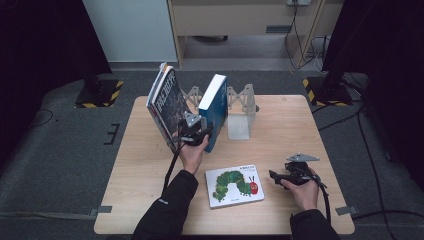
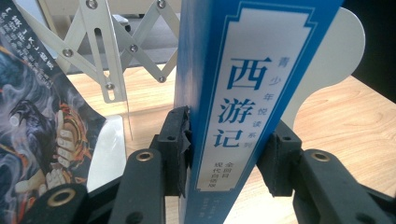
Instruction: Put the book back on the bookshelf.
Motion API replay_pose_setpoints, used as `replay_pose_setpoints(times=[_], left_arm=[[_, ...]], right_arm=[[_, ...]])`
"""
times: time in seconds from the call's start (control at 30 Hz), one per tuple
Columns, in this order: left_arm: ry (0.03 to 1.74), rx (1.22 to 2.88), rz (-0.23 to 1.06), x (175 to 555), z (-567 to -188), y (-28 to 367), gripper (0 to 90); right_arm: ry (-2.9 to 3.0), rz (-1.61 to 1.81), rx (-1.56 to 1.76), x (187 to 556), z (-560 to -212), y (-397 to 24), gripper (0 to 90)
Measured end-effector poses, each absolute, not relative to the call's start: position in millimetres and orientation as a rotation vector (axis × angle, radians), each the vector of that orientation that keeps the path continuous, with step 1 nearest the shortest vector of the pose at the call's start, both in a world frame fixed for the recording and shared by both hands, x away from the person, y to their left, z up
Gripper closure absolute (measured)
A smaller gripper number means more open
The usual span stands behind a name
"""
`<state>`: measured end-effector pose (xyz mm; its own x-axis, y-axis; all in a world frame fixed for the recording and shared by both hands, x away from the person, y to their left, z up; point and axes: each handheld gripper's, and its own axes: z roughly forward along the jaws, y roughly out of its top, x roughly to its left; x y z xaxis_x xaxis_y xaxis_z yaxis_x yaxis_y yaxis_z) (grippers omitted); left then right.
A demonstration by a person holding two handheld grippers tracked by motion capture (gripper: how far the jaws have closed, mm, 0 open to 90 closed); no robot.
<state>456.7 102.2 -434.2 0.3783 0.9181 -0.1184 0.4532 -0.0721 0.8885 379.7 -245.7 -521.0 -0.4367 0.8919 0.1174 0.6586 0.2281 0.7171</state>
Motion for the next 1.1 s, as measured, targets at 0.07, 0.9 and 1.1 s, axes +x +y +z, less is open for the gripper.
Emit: replay_pose_setpoints(times=[0.07, 0.9, 1.1], left_arm=[[1.231, 1.693, 0.616, 460, -433, 98, 57.6], [1.121, 1.713, 0.568, 466, -444, 80, 52.1], [1.140, 1.715, 0.533, 469, -442, 79, 53.4]], right_arm=[[2.188, 1.032, 1.442, 380, -521, -246, 24.9], [2.193, 1.037, 1.442, 380, -521, -246, 25.2], [2.195, 1.033, 1.443, 380, -521, -246, 25.1]])
